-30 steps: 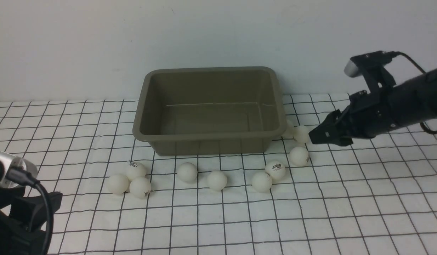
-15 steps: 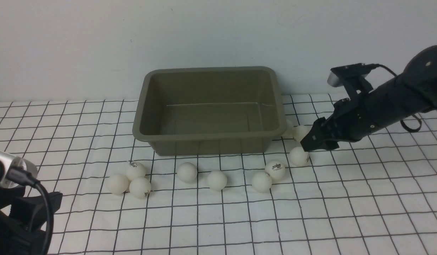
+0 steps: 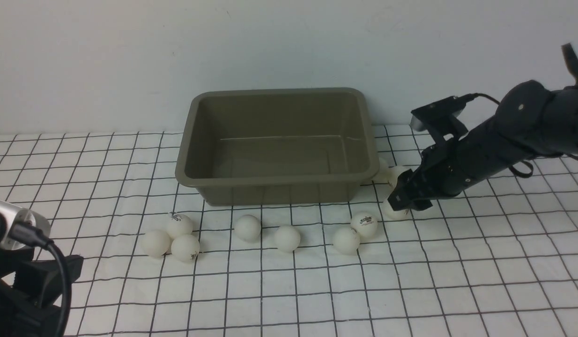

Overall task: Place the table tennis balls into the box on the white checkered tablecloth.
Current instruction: 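Reach for and grasp a ping pong ball on the table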

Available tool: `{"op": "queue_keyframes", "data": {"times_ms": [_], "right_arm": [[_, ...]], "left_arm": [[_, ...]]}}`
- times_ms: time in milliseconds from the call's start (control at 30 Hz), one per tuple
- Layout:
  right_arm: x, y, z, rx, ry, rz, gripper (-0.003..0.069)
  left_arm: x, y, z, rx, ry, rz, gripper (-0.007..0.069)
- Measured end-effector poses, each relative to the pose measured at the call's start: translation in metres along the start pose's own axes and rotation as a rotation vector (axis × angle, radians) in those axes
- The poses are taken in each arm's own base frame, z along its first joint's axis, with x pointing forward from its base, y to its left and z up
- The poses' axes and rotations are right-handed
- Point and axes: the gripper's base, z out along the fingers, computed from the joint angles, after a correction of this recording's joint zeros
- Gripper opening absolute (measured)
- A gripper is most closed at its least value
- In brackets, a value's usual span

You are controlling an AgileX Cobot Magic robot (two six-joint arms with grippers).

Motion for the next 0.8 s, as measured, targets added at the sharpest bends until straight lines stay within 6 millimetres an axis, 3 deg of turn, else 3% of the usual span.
{"op": "queue_keyframes", "data": {"times_ms": [367,800], "right_arm": [[0.006,-0.005,0.02,0.004,0.017,0.034,0.0396],[0.002,-0.005,0.021,0.001,-0.023,0.055,0.0396]], "left_arm": [[0.0,0.0,0.0,0.001,0.001,0.0,0.0405],[0.0,0.0,0.0,0.001,0.001,0.0,0.0405]]}}
